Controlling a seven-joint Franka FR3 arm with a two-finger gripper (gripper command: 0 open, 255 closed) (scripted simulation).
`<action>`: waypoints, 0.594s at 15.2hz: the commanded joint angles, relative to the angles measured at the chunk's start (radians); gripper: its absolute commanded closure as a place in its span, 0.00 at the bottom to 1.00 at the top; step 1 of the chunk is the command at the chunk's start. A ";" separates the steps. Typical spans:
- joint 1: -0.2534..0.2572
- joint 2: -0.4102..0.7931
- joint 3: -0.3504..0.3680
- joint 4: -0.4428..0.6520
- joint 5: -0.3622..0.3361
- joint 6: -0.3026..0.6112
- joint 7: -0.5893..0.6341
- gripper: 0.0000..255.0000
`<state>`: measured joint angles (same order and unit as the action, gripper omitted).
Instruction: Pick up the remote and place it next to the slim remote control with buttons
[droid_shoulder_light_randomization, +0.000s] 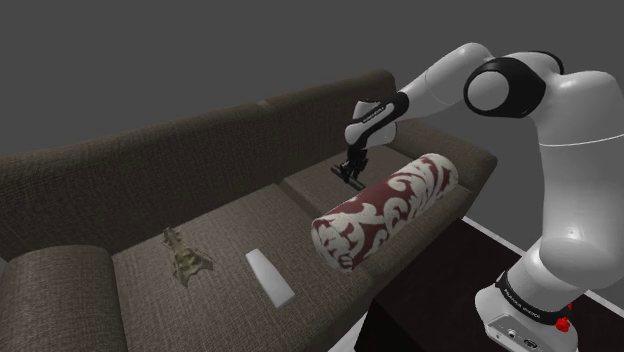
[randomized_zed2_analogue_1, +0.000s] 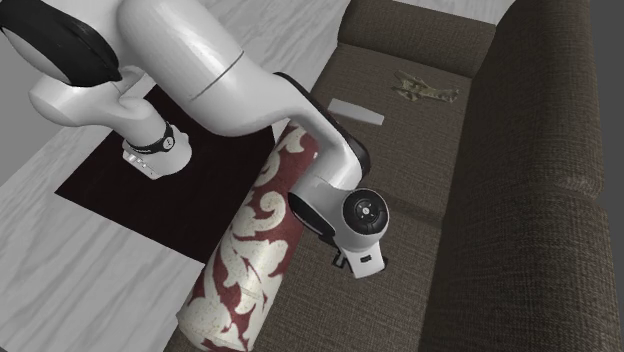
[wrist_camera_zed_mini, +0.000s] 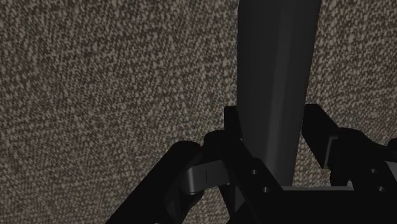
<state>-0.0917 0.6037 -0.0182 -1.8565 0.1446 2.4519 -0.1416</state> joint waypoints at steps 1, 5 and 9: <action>0.001 -0.019 -0.002 0.000 -0.002 -0.020 0.004 1.00; 0.003 -0.057 -0.005 -0.002 -0.007 -0.056 0.009 1.00; 0.072 -0.080 0.010 -0.040 -0.015 -0.032 0.095 1.00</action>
<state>-0.0376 0.5224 -0.0121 -1.8972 0.1323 2.4163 -0.0713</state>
